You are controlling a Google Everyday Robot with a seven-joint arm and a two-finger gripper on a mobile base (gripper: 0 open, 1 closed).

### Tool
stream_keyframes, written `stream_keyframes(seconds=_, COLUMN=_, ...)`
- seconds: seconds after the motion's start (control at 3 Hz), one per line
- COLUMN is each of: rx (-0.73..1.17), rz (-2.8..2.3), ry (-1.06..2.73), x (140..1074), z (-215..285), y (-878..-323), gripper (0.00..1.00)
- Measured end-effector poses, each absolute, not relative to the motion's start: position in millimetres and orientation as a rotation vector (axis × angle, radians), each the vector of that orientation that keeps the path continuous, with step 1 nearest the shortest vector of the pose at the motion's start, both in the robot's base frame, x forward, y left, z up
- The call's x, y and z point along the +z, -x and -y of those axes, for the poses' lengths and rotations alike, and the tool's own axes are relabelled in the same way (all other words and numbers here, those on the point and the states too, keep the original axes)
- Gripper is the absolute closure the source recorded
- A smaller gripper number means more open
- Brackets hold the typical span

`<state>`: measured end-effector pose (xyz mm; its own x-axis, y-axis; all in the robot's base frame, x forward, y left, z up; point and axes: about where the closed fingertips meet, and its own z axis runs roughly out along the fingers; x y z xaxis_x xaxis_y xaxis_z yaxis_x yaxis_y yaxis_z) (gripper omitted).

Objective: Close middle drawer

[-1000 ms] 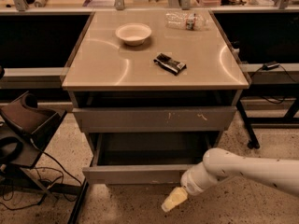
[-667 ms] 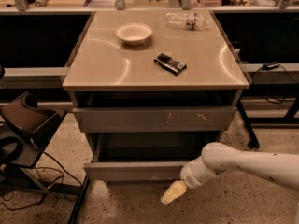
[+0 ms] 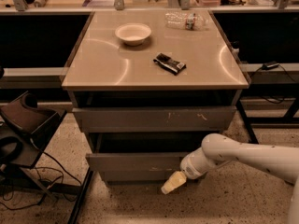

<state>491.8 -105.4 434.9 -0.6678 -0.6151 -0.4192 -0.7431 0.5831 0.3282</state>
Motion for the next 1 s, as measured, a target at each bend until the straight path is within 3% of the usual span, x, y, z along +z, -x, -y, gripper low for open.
stream_keyframes(seconds=1.0, rx=0.744, rz=-2.497, ry=1.028, x=453.2, z=113.7, y=-541.3, gripper=0.0)
